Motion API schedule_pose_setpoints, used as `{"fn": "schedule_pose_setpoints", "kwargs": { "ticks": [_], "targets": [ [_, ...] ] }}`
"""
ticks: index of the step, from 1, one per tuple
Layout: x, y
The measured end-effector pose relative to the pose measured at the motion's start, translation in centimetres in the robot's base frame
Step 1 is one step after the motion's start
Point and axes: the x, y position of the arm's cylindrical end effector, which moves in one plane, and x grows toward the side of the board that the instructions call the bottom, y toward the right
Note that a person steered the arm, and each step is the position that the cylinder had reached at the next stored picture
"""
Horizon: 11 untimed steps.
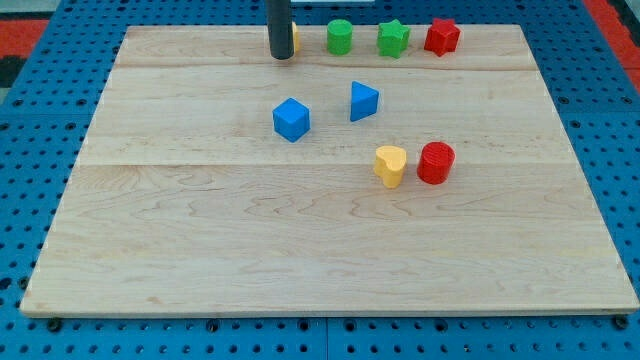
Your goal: Push the blue triangle to the left side of the board
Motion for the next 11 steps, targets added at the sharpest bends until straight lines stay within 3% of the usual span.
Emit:
{"fn": "schedule_pose_setpoints", "kwargs": {
  "ticks": [1,3,4,6,8,11],
  "targets": [
    [1.5,0.5],
    [10.2,17.7],
    [14.6,22.5],
    [11.9,14.2],
    [16.4,15.5],
    [7.9,3.9]
  ]
}}
